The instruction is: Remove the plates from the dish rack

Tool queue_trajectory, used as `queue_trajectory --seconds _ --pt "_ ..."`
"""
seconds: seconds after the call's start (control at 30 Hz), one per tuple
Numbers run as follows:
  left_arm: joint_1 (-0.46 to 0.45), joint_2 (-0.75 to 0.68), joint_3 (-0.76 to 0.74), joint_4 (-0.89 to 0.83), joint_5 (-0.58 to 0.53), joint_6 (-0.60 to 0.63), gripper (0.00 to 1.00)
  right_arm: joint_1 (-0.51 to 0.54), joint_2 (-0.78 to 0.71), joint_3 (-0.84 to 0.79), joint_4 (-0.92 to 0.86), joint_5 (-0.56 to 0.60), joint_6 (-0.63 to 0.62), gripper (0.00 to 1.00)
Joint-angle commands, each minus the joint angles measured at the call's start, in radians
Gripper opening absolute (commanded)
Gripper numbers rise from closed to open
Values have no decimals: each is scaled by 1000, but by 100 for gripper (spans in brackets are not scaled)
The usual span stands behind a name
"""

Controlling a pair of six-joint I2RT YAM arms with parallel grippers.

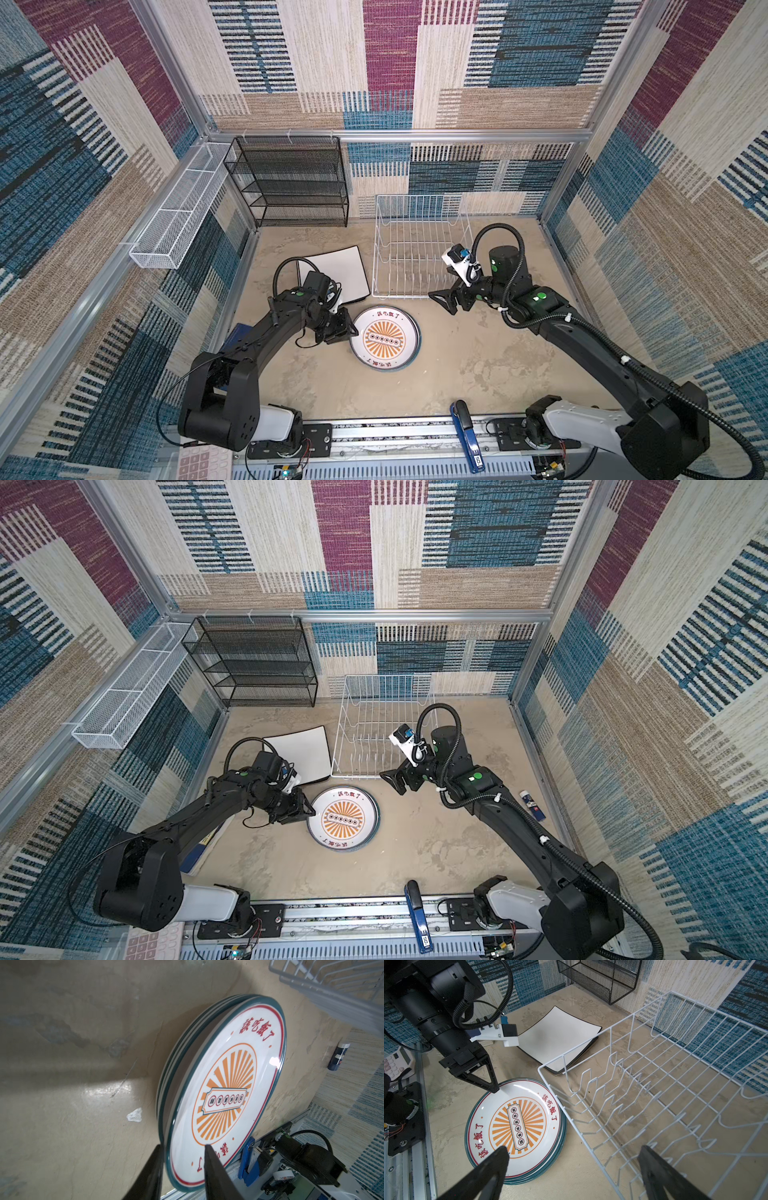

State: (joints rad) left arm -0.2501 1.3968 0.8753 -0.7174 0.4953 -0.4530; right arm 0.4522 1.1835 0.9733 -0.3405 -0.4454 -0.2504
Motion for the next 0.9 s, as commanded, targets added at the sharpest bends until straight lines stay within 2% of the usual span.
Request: queue_trajectory --seconds 0.0,0.1,0.23,0.4,0.5,0.6,0.77,0.83,0.87 --pt "-1 -4 10 -6 -8 19 36 2 -3 1 23 4 7 99" --pt "-3 -21 10 -8 -24 15 42 2 -8 -6 26 11 4 99" --pt "-3 -48 27 -40 -71 12 55 2 -13 -6 34 33 13 99" --pt "-3 -118 77 -85 -145 18 65 1 -59 -37 94 121 20 99" --pt "-3 -176 133 -104 -192 50 69 2 -98 -57 148 214 30 99" --pt "-3 -231 196 -103 -247 107 75 2 -154 -88 213 380 44 99" --pt "-3 -327 269 -51 -426 196 84 -4 -265 -165 334 593 45 99" --pt "-3 -378 252 33 -491 223 99 -13 -313 -204 393 645 61 99" --pt "-2 -399 235 75 -514 234 100 -21 -331 -224 417 659 70 99"
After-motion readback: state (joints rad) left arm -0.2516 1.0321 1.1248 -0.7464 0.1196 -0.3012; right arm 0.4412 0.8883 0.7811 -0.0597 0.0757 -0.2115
